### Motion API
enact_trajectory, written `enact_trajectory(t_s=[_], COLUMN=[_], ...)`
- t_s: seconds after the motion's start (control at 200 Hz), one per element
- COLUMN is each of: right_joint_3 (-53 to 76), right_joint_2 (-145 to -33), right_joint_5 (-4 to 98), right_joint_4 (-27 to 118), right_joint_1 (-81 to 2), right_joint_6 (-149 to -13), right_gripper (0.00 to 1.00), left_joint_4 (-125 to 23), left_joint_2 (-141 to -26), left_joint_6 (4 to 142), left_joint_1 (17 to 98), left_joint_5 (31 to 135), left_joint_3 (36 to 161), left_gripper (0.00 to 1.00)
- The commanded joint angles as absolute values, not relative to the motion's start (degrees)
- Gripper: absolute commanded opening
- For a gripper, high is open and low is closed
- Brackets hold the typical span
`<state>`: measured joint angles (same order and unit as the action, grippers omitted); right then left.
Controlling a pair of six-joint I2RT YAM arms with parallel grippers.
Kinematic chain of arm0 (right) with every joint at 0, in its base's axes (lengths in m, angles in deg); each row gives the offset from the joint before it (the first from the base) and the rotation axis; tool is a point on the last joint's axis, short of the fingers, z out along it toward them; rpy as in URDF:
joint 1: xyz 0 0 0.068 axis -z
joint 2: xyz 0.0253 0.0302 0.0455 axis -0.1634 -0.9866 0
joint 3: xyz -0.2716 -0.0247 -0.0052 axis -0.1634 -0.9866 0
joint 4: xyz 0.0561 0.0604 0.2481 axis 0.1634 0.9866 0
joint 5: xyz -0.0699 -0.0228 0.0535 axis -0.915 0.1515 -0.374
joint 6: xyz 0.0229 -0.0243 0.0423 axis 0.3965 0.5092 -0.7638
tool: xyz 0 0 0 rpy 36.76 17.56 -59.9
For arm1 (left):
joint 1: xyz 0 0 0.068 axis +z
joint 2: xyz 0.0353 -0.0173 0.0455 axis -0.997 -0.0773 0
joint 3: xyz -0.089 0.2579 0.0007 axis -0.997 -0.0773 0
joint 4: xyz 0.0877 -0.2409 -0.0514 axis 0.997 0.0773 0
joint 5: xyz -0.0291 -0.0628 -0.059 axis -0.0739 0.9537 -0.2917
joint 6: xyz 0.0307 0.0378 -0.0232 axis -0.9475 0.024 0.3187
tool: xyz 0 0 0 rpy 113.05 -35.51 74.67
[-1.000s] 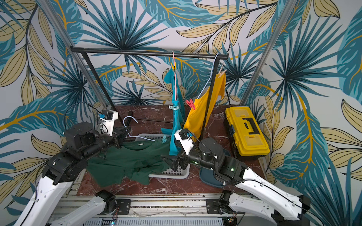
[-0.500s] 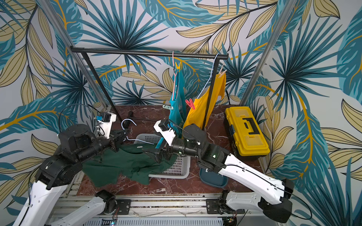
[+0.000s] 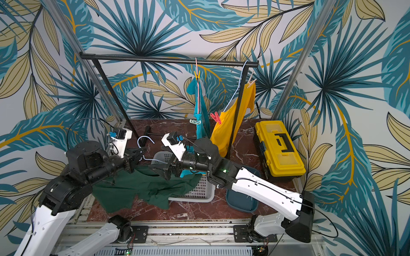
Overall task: Remove the clothespins securing t-shirts to the hanger
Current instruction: Remove the clothespin from the hanger.
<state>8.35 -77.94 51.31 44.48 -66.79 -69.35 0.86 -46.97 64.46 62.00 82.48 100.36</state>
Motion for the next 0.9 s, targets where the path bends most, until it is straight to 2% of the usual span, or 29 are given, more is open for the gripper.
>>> enact_trajectory(t_s=[0.0,0.1,0.27,0.471,0.661,0.891], right_joint_3=[2.78,-2.88,-6.77,-13.09,-10.66,-9.62], right_joint_2=[-74.57,-68.37,-61.41,-53.04,-52.48,-53.58], right_joint_5=[46.66,44.26,39.41,36.70,42.18,49.65], right_joint_4=[43.25,43.58,52.50,52.53,60.94,63.99], right_joint_1=[-66.71,-65.93,-65.59,-64.06,-61.67,-58.63], right_joint_6=[-67.07,-66.03,-63.29,-61.50,-58.26,-59.15], right_gripper=[0.99,0.99,0.99,0.99,0.99,0.94], left_joint_4=[1.40,2.05,2.10,2.60,3.35,3.37], left_joint_2=[-45.89,-46.34,-47.88,-49.97,-52.40,-53.92], left_joint_6=[62.57,61.80,61.44,59.78,56.52,53.10], left_joint_1=[62.19,62.20,62.21,62.19,62.19,62.19], left_joint_5=[83.43,83.74,86.43,91.14,98.80,101.69], left_joint_3=[102.88,103.64,104.71,105.31,106.41,106.76], left_gripper=[0.00,0.00,0.00,0.00,0.00,0.00])
